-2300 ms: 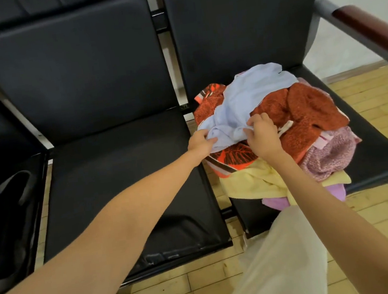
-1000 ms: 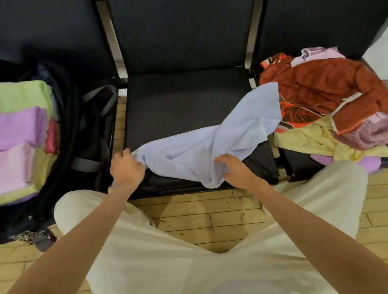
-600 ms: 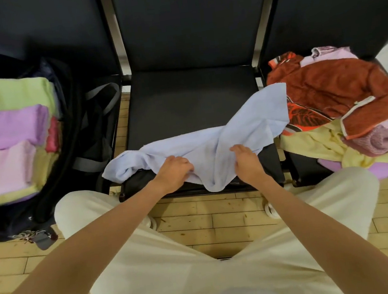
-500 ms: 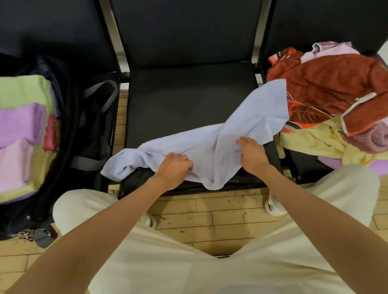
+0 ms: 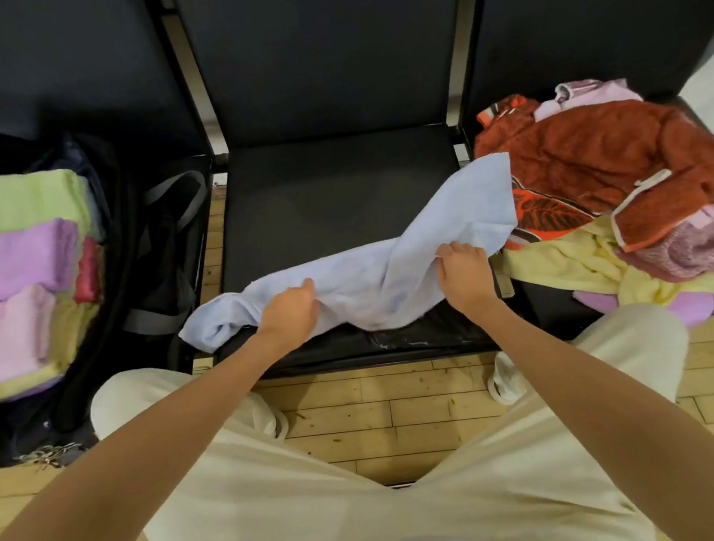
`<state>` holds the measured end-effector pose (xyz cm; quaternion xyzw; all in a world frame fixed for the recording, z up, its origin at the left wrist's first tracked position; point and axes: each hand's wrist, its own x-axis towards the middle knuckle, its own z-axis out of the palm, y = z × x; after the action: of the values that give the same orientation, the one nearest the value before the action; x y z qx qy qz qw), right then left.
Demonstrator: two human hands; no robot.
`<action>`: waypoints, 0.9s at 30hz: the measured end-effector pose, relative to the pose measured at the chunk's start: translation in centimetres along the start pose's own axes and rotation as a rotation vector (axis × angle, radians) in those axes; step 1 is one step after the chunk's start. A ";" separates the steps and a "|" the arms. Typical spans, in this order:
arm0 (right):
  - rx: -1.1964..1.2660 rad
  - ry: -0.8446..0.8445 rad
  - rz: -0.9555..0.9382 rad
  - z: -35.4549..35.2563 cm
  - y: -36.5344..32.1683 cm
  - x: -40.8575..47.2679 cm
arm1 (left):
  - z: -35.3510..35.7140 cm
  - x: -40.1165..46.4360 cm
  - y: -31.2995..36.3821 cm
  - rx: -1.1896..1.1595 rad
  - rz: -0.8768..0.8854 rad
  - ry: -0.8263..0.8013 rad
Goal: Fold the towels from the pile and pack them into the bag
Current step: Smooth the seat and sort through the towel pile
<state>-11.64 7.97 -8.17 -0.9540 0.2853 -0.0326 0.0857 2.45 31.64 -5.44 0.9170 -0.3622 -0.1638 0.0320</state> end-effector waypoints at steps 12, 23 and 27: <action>0.158 0.078 0.006 -2.2 -2.4 -3.3 | -9.5 -1.0 -0.5 -0.774 -0.386 0.635; 0.476 0.038 0.226 -2.7 -4.0 -3.6 | -14.8 -2.7 2.1 -1.283 -0.333 0.768; 0.695 0.212 0.470 -3.9 -5.4 -2.6 | -14.8 -1.6 1.8 -1.326 -0.346 0.700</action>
<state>-11.39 13.28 -3.43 -0.7688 0.4742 -0.2043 0.3773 4.98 30.50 9.33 0.7481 -0.0086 -0.0497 0.6616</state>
